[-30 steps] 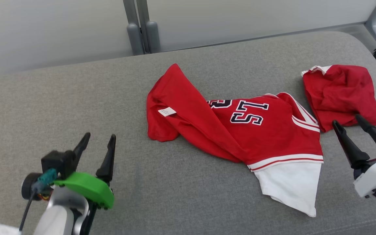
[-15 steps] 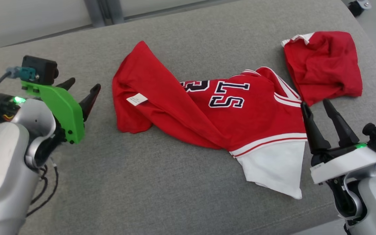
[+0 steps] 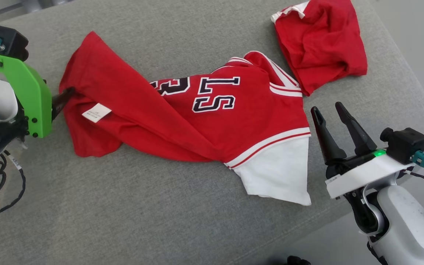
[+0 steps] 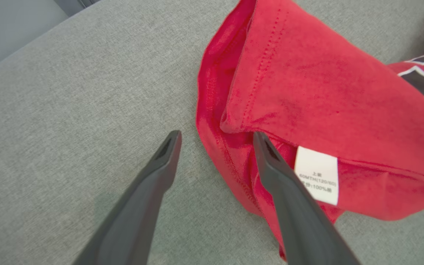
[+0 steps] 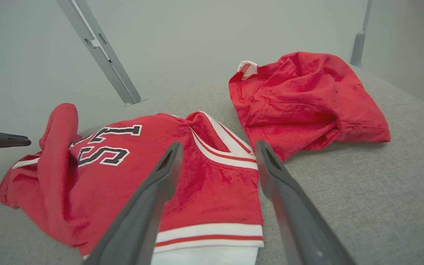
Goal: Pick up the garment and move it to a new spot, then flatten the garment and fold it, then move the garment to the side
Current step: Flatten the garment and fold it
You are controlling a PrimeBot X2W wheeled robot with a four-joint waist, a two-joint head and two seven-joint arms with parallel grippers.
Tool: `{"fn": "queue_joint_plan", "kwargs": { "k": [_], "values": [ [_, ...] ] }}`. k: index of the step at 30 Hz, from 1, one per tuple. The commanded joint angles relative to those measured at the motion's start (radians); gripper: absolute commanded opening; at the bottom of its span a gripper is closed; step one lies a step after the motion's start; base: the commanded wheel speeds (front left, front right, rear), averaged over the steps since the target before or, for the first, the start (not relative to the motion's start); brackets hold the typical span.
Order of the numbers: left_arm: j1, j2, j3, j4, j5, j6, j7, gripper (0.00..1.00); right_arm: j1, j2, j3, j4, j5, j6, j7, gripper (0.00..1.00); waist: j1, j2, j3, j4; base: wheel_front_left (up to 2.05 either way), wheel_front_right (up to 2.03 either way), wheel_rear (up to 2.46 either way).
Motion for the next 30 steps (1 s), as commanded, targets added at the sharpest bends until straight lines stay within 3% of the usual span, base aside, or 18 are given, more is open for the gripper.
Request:
{"fn": "queue_joint_plan", "kwargs": {
  "k": [1,9,10,12,23,30],
  "values": [
    [-0.024,0.017,-0.014,0.008,-0.029,0.000,0.009,1.00,-0.016,0.004,0.008,0.009,0.010,-0.001,-0.006,1.00,0.0000,0.0000,0.043,-0.055,0.00,0.00,0.00],
    [-0.075,0.044,-0.104,0.041,-0.083,0.000,0.020,1.00,-0.029,0.003,0.028,0.038,0.024,-0.001,-0.011,1.00,0.0000,0.0000,0.037,-0.077,0.00,0.00,0.00],
    [-0.078,0.044,-0.113,0.045,-0.087,0.000,0.021,0.78,-0.028,0.003,0.027,0.040,0.023,-0.001,-0.011,1.00,0.0000,0.0000,0.032,-0.077,0.00,0.00,0.00],
    [-0.085,0.043,-0.133,0.048,-0.102,0.000,0.023,0.00,-0.019,0.002,0.023,0.042,0.019,-0.001,-0.011,1.00,0.0000,0.0000,0.021,-0.072,0.00,0.00,0.00],
    [-0.058,0.020,-0.207,0.022,-0.224,0.000,-0.007,0.00,0.032,-0.056,0.014,0.073,0.011,-0.001,-0.010,1.00,0.0000,0.0000,-0.147,0.049,0.00,0.00,0.00],
    [-0.019,0.029,-0.202,0.005,-0.316,0.010,0.072,0.00,0.071,-0.108,0.007,0.071,0.021,-0.001,0.037,1.00,0.0000,0.0000,-0.253,0.168,0.00,0.00,0.00]
  ]
}}
